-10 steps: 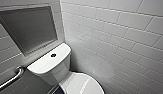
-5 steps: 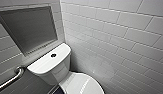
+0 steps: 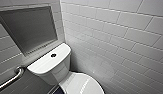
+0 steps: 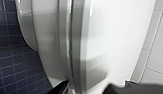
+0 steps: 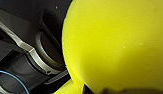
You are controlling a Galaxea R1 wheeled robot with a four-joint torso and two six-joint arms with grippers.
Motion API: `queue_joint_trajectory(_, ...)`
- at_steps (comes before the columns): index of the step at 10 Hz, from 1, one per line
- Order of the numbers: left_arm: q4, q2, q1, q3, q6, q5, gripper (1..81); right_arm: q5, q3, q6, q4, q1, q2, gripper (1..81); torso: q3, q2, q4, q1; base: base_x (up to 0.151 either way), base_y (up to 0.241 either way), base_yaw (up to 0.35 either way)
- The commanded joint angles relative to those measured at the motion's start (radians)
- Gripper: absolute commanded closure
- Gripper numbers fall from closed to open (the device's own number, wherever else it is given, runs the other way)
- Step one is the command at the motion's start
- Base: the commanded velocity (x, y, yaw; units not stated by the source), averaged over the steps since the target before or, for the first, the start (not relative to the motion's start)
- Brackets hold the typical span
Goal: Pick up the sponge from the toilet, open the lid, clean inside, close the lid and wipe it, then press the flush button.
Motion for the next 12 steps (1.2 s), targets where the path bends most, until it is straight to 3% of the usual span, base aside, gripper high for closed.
queue_joint_trajectory(1, 0.028, 0.018, -0.105, 0.011, 0.001, 0.013, 1.0, -0.076, 0.008, 0.001, -0.01, -0.025, -0.003, 81.1, 0.0, 0.0, 0.0, 0.0, 0.0, 0.0, 0.0)
queue_joint_trajectory(4, 0.039, -0.009, -0.106, 0.077, 0.001, 0.012, 1.0, -0.079, 0.008, 0.001, -0.008, -0.017, -0.003, 81.1, 0.0, 0.0, 0.0, 0.0, 0.0, 0.0, 0.0)
queue_joint_trajectory(6, 0.05, -0.021, -0.108, 0.1, -0.001, -0.036, 1.0, -0.079, 0.008, 0.001, -0.01, -0.019, 0.0, 81.1, 0.0, 0.0, 0.0, 0.0, 0.0, 0.0, 0.0)
queue_joint_trajectory(12, 0.089, 0.051, -0.114, -0.024, 0.001, -0.036, 1.0, -0.079, 0.008, 0.002, -0.008, -0.017, -0.001, 81.1, 0.0, 0.0, 0.0, 0.0, 0.0, 0.0, 0.0)
